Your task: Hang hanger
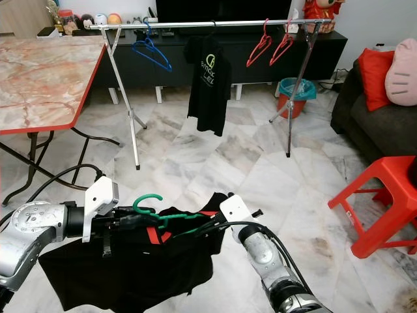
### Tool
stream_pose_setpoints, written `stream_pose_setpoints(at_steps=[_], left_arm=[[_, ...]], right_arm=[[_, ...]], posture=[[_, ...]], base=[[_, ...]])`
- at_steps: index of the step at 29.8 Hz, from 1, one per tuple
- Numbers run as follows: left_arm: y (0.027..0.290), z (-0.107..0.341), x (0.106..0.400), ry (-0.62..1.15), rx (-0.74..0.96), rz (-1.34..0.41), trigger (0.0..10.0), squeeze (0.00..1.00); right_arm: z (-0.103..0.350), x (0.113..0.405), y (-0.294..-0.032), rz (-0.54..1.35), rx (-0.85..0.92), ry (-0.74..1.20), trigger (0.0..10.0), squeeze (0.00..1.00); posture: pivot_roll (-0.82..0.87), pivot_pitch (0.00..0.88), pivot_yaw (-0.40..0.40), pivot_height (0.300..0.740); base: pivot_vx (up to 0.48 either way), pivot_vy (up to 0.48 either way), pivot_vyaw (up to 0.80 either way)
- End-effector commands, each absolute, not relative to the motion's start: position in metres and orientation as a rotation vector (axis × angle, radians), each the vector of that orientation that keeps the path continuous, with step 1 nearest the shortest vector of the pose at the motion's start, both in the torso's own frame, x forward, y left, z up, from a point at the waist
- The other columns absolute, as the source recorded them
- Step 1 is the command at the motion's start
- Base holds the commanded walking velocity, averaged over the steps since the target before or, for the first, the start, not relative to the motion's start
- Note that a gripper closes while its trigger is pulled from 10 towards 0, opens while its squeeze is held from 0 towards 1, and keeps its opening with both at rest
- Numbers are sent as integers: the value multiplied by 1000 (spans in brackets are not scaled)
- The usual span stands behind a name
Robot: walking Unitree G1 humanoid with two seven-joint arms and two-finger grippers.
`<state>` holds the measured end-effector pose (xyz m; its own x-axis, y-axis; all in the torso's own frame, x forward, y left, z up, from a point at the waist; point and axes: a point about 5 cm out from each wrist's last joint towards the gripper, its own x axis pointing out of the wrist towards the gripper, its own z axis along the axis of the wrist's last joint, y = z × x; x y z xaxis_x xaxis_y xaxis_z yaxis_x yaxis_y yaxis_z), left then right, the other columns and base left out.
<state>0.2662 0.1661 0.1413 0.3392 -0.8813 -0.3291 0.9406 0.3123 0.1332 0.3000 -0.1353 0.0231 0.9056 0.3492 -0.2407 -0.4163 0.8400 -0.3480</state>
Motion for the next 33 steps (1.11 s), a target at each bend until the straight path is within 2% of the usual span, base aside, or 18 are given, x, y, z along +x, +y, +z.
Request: stream_pose_setpoints(at_steps=[1, 10, 18, 19, 20, 22, 23, 27, 33], left_arm=[[164, 145, 271, 193, 357, -1201, 10000, 0], [164, 141, 280, 188, 382, -1120, 10000, 0], [160, 138, 270, 219, 348, -1208, 10000, 0], [161, 138, 271, 221, 342, -1200, 10000, 0], [162, 139, 273, 217, 339, -1184, 10000, 0], [162, 140, 275, 214, 337, -1172, 10000, 0], [163, 143, 282, 190, 331, -1112, 10000, 0], [161, 151, 296, 127, 287, -1014, 10000, 0], [156, 158, 301, 81, 253, -1000, 10000, 0]], right_arm=[[29, 303, -133, 433, -370, 145, 10000, 1000], [44, 304, -144, 506, -310, 63, 10000, 1000], [53, 311, -155, 469, -335, 55, 10000, 1000], [53, 310, -154, 484, -331, 58, 10000, 855], [53, 309, -152, 502, -326, 66, 10000, 357], [52, 309, -151, 515, -323, 72, 10000, 357], [49, 305, -149, 569, -342, 100, 10000, 0], [40, 294, -150, 689, -394, 160, 10000, 0], [32, 287, -151, 721, -471, 207, 10000, 0]], posture=[[24, 0, -8, 740], [18, 0, -4, 740], [14, 0, -1, 740], [16, 0, -1, 740], [16, 0, -1, 740], [16, 0, -1, 740], [16, 0, -1, 740], [13, 0, 2, 740], [6, 0, 3, 740]], base=[[0, 0, 0], [0, 0, 0], [0, 0, 0], [0, 0, 0], [0, 0, 0], [0, 0, 0], [0, 0, 0], [0, 0, 0], [0, 0, 0]])
